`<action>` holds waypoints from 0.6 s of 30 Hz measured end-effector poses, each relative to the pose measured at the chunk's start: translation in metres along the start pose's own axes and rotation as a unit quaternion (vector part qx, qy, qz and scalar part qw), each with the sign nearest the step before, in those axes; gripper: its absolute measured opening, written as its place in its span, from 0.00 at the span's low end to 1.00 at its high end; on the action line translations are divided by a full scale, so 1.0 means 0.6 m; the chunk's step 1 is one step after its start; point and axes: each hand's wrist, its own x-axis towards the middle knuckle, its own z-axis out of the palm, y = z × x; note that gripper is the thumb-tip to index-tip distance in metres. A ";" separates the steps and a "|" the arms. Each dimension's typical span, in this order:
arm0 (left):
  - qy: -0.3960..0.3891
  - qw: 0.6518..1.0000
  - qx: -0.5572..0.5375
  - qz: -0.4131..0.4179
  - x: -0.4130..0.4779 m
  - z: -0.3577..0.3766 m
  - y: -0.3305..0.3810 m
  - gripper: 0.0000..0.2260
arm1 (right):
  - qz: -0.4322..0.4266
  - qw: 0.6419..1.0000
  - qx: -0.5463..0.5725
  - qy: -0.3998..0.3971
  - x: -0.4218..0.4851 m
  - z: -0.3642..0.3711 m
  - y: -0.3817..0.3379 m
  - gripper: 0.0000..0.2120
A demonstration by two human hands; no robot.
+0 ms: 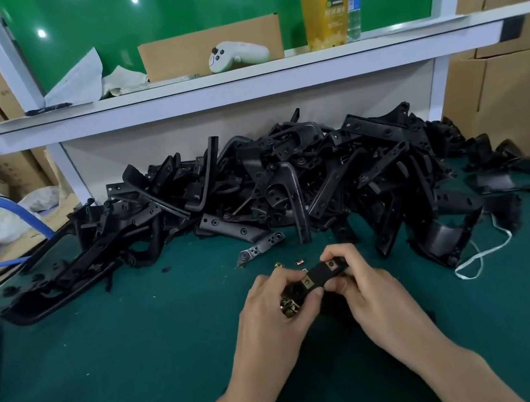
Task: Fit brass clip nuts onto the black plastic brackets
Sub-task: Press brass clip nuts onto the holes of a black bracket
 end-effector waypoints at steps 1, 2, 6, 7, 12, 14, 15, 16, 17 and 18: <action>0.001 1.000 -0.004 -0.008 -0.001 0.000 0.003 0.10 | -0.005 1.000 0.001 0.002 -0.001 0.000 0.000 0.25; 0.001 1.000 -0.012 -0.019 -0.002 0.000 0.008 0.09 | -0.010 1.000 0.006 0.005 -0.003 -0.001 -0.001 0.26; 0.017 0.995 -0.073 -0.064 -0.012 0.003 0.029 0.09 | -0.011 0.997 0.071 0.012 -0.013 -0.004 -0.005 0.29; 0.025 0.993 -0.087 -0.074 -0.016 0.003 0.034 0.10 | -0.005 0.996 0.092 0.009 -0.015 -0.004 -0.007 0.30; 0.054 0.979 -0.169 -0.098 -0.033 0.002 0.063 0.11 | 0.013 0.977 0.215 0.008 -0.022 -0.002 -0.024 0.32; 0.063 0.976 -0.182 -0.104 -0.037 0.002 0.072 0.11 | 0.032 0.964 0.265 0.017 -0.027 0.003 -0.028 0.33; 0.064 0.975 -0.185 -0.108 -0.039 0.002 0.075 0.11 | 0.044 0.957 0.285 0.020 -0.029 0.005 -0.030 0.33; 0.064 0.974 -0.188 -0.111 -0.042 0.002 0.077 0.11 | 0.053 0.953 0.298 0.022 -0.031 0.006 -0.031 0.32; 0.064 0.972 -0.194 -0.115 -0.044 0.003 0.079 0.11 | 0.056 0.950 0.305 0.025 -0.032 0.008 -0.033 0.31; 0.062 0.971 -0.200 -0.119 -0.046 0.003 0.081 0.11 | 0.058 0.950 0.307 0.029 -0.033 0.010 -0.033 0.31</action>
